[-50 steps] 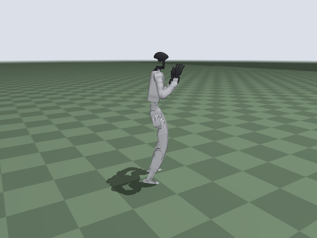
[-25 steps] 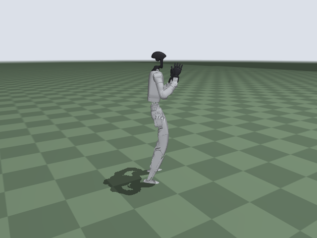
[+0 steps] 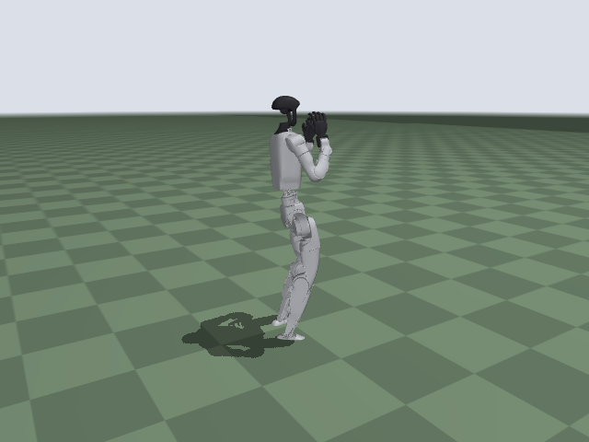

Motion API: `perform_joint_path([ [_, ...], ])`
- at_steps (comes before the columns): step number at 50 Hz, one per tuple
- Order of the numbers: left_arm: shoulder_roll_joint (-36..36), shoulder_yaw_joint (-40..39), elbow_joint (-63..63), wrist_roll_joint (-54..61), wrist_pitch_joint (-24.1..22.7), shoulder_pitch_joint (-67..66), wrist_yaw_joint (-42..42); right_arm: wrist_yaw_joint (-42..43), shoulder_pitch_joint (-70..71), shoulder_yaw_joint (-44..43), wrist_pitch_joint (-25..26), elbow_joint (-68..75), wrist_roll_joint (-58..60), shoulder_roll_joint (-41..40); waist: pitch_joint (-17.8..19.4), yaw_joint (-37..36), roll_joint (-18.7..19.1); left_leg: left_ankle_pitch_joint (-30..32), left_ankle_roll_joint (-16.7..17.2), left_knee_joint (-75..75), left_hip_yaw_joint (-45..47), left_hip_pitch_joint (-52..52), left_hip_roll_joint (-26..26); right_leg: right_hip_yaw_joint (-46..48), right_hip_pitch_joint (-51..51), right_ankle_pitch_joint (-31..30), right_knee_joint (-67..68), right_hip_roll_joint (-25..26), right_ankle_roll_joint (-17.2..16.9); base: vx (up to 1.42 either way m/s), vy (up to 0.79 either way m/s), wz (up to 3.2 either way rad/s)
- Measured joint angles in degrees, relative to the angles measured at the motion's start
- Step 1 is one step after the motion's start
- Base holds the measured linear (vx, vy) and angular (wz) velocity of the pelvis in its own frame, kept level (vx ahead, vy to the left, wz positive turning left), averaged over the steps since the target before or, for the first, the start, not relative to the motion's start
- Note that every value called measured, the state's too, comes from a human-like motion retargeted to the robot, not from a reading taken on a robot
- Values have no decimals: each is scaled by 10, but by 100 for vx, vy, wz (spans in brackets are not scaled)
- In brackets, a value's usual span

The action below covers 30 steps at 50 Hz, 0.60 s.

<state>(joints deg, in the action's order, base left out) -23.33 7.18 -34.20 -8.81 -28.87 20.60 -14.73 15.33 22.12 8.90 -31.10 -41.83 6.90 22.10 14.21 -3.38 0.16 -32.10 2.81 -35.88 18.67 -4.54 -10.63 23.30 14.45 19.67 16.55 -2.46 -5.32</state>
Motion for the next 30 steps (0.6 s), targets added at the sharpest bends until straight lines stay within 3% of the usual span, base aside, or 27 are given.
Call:
perform_joint_path([
  [2,31,22,2,16,3,44,28,-12,-21,-23,-9,-41,-14,5,-31,0,5,-18,-3,14,-1,32,5,75,-11,-18,-33,24,20,-38,-29,806],
  [3,68,57,12,29,8,87,52,-23,-69,-59,-12,-97,-25,19,-61,-2,12,-22,0,34,-18,71,12,153,-20,-45,-71,47,47,-41,-17,1551],
  [5,164,163,24,47,12,123,80,-43,-210,-14,-35,-182,-46,-19,-93,-4,59,5,53,56,-62,109,10,345,22,-251,-99,88,138,-37,30,2087],
  [6,177,178,18,47,7,104,76,-44,-206,10,-36,-182,-54,-29,-94,7,87,3,57,54,-74,86,-11,344,55,-398,-77,87,115,-27,85,1755],
  [7,185,185,12,47,3,87,71,-44,-199,21,-35,-182,-60,-32,-95,15,106,-3,59,51,-80,66,-25,342,79,-496,-50,83,94,-27,90,1120],
  [10,171,163,-2,48,-6,61,58,-29,-154,-18,-19,-170,-65,13,-81,26,107,-26,50,52,-71,24,-15,308,85,-497,48,32,35,-34,65,508],
  [13,156,145,-1,54,-13,53,53,-18,-116,-25,-15,-127,-67,39,-70,21,104,-16,48,79,-68,5,12,290,75,-497,52,-3,13,-40,46,168],
  [20,133,129,10,77,-23,47,51,-14,-63,16,-11,-71,-75,52,-70,8,99,15,55,120,-84,3,48,280,70,-497,-23,5,13,-21,12,71],
  [30,131,136,20,99,-31,50,44,-16,-47,45,-7,-55,-96,49,-69,1,100,28,56,125,-111,17,70,257,46,-497,-7,-7,4,-6,2,32],
])
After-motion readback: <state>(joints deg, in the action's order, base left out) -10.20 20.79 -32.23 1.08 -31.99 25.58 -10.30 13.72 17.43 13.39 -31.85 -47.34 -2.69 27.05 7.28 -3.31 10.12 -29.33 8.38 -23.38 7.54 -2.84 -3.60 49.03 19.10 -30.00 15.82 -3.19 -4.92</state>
